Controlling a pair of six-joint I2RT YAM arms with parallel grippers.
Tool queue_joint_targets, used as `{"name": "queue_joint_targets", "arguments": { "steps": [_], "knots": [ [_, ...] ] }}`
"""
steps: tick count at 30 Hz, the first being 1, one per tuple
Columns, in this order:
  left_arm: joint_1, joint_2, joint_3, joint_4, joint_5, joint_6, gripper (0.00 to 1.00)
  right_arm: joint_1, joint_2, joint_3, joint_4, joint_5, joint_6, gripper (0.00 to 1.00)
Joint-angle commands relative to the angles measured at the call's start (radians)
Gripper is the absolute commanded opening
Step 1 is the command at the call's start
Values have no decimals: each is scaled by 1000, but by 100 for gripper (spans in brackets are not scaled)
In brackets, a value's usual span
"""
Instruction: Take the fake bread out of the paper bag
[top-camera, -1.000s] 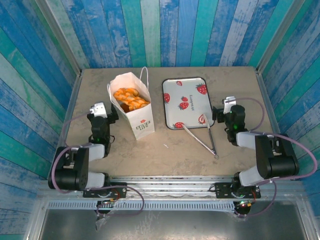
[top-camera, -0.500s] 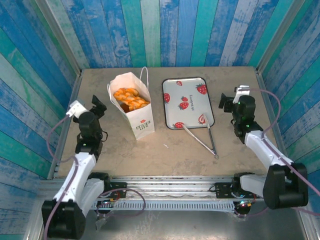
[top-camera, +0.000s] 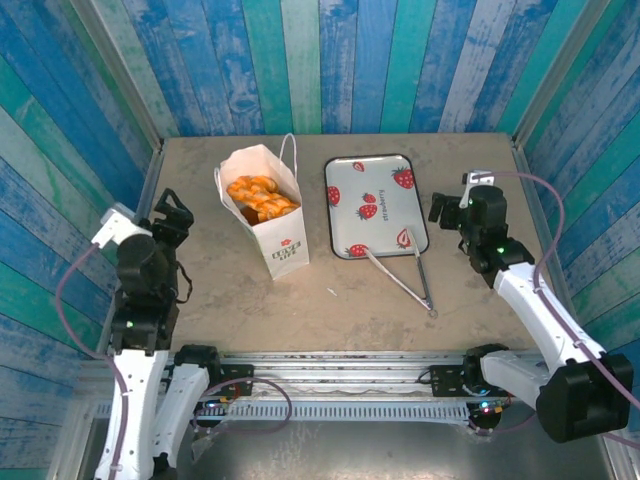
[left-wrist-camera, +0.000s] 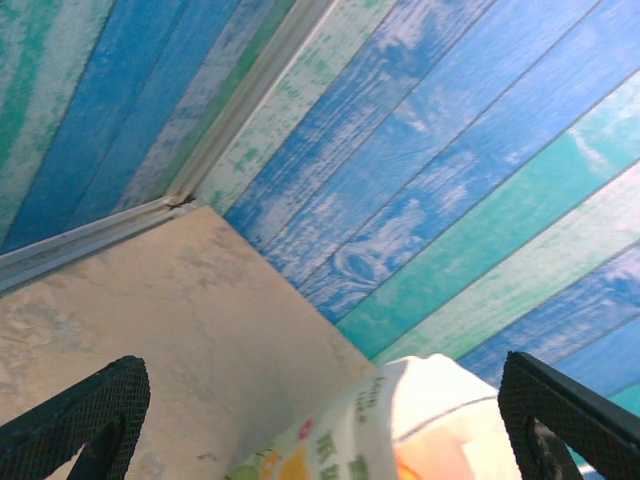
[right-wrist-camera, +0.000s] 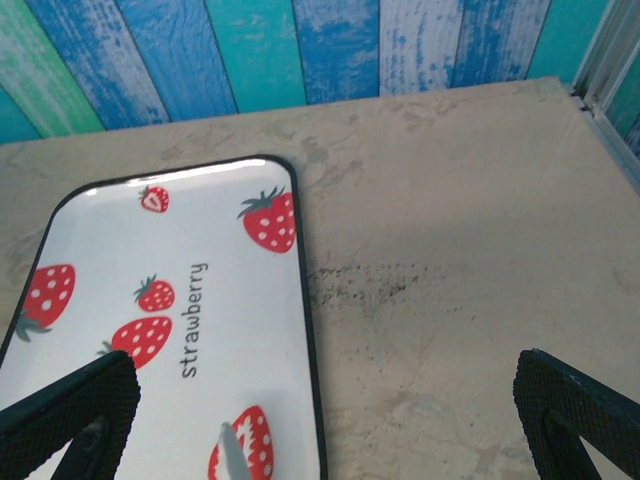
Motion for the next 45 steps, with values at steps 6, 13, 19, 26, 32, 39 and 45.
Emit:
{"name": "queue_joint_targets", "arguments": {
  "steps": [6,13,19,26,32,39,45],
  "knots": [
    [3,69,216,-199,214,10,94,42,-11,66,-137,40,32,100],
    [3,159,346,-255,332,34,94,53,-47,42,-144,50,39,100],
    [2,226,392,-315,362,53,94,54,-71,21,-137,54,42,100],
    [1,312,356,-299,440,71,94,58,-77,16,-131,47,48,100],
    [-5,374,335,-285,472,97,94,66,-82,12,-128,50,56,100],
    [-53,453,322,-264,459,121,94,78,-71,13,-120,53,56,100],
    [-61,484,287,-247,417,111,94,85,-61,13,-125,60,59,100]
  ]
}}
